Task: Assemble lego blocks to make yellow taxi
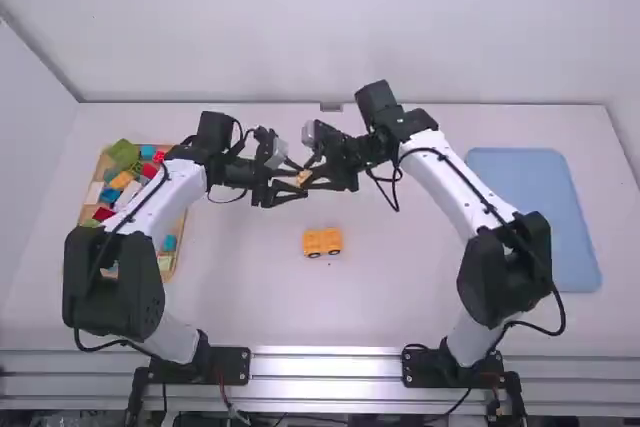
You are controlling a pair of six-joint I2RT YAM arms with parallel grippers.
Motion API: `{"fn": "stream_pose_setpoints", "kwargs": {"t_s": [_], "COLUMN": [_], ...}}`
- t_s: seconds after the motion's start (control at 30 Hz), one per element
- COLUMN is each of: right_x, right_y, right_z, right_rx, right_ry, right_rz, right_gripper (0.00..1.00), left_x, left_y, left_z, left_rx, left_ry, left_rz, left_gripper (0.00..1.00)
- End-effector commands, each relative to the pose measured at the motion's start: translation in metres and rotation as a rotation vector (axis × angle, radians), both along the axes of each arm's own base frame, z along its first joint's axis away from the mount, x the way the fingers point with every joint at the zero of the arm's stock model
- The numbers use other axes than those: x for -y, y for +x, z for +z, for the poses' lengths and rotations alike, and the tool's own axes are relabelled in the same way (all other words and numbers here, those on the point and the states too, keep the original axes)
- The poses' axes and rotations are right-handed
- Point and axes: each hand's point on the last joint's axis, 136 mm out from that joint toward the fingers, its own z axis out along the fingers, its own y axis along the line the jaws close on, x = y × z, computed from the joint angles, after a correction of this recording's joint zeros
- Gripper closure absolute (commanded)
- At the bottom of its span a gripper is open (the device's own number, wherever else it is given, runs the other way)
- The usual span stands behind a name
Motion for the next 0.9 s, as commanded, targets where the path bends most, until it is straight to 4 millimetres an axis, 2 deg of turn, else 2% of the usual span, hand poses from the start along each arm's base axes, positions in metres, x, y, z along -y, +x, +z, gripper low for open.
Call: {"fn": "stream_pose_setpoints", "kwargs": {"t_s": [0.0, 0.1, 0.23, 0.37, 0.4, 0.6, 0.7, 0.77, 0.87], "right_x": [-0.003, -0.003, -0.003, -0.005, -0.004, 0.006, 0.024, 0.034, 0.054], "right_y": [0.004, 0.005, 0.004, 0.009, 0.013, 0.043, 0.059, 0.065, 0.077], "right_z": [0.012, 0.012, 0.012, 0.014, 0.014, 0.006, 0.007, 0.009, 0.009], "right_rx": [0.024, 0.024, 0.026, 0.025, 0.03, 0.025, 0.033, 0.033, 0.036], "right_ry": [0.03, 0.031, 0.031, 0.039, 0.034, -0.071, -0.134, -0.16, -0.209], "right_rz": [0.008, 0.008, 0.01, -0.01, -0.023, -0.211, -0.335, -0.397, -0.52], "right_gripper": [0.79, 0.74, 0.63, 0.09, 0.0, 0.02, 0.02, 0.02, 0.02], "left_x": [0.002, 0.002, 0.002, 0.001, 0.0, -0.012, -0.028, -0.034, -0.04], "left_y": [-0.001, -0.001, -0.001, 0.0, 0.002, 0.013, 0.016, 0.012, -0.006], "left_z": [0.0, 0.0, 0.0, -0.001, -0.005, -0.029, -0.053, -0.063, -0.079], "left_rx": [0.006, 0.007, 0.008, 0.009, 0.011, -0.024, -0.067, -0.086, -0.065], "left_ry": [-0.014, -0.014, -0.014, -0.002, 0.018, 0.167, 0.318, 0.379, 0.496], "left_rz": [-0.018, -0.018, -0.018, -0.012, -0.002, 0.087, 0.156, 0.167, 0.094], "left_gripper": [0.52, 0.62, 0.66, 0.68, 0.68, 0.68, 0.69, 0.69, 0.67]}}
